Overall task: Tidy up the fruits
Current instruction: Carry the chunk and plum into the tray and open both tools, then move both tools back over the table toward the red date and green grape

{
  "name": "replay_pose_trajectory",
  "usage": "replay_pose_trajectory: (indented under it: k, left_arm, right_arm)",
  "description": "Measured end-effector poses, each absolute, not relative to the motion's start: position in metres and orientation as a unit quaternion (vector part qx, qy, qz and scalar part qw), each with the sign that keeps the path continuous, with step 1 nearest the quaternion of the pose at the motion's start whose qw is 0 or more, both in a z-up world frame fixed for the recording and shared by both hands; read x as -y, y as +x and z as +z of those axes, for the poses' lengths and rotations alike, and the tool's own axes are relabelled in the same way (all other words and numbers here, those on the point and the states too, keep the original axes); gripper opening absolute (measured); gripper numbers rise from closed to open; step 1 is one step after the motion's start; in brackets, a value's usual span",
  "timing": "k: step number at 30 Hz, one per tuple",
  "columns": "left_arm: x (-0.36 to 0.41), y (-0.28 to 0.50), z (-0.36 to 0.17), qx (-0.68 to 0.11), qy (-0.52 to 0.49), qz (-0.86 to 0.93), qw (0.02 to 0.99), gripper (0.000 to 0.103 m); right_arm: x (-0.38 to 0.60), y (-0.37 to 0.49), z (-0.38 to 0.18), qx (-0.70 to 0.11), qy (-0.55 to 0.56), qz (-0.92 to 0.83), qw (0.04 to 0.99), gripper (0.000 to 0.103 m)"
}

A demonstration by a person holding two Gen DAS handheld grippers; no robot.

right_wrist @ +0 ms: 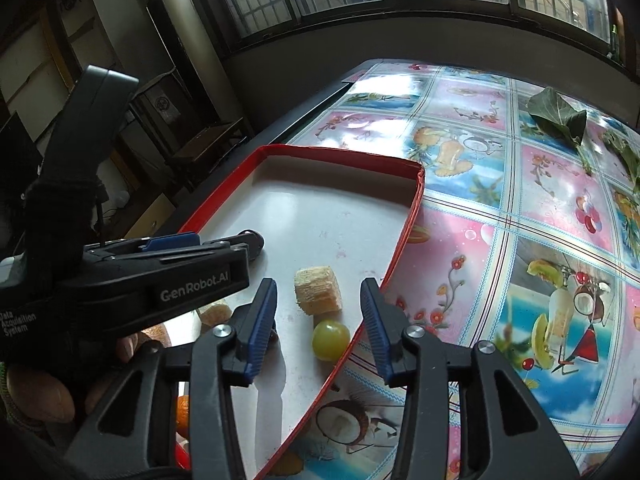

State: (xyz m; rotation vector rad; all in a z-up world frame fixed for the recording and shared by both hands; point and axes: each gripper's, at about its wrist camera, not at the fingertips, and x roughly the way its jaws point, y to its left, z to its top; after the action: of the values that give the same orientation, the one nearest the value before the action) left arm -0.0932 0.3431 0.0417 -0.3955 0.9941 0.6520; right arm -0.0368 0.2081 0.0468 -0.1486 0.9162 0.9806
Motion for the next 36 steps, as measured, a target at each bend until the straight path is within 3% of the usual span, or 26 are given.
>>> replay_pose_trajectory:
  k: [23, 36]
  left_arm:
    - [-0.275, -0.12, 0.048, -0.463, -0.186, 0.279, 0.82, 0.068]
    - [-0.212, -0.115, 0.047, -0.484, -0.156, 0.208, 0.835, 0.069]
  right_arm:
    - [-0.052, -0.055, 0.054, -0.434, 0.001, 0.374, 0.82, 0.055]
    - [0.046, -0.051, 0.035, -0.455, 0.051, 0.291, 0.84, 0.056]
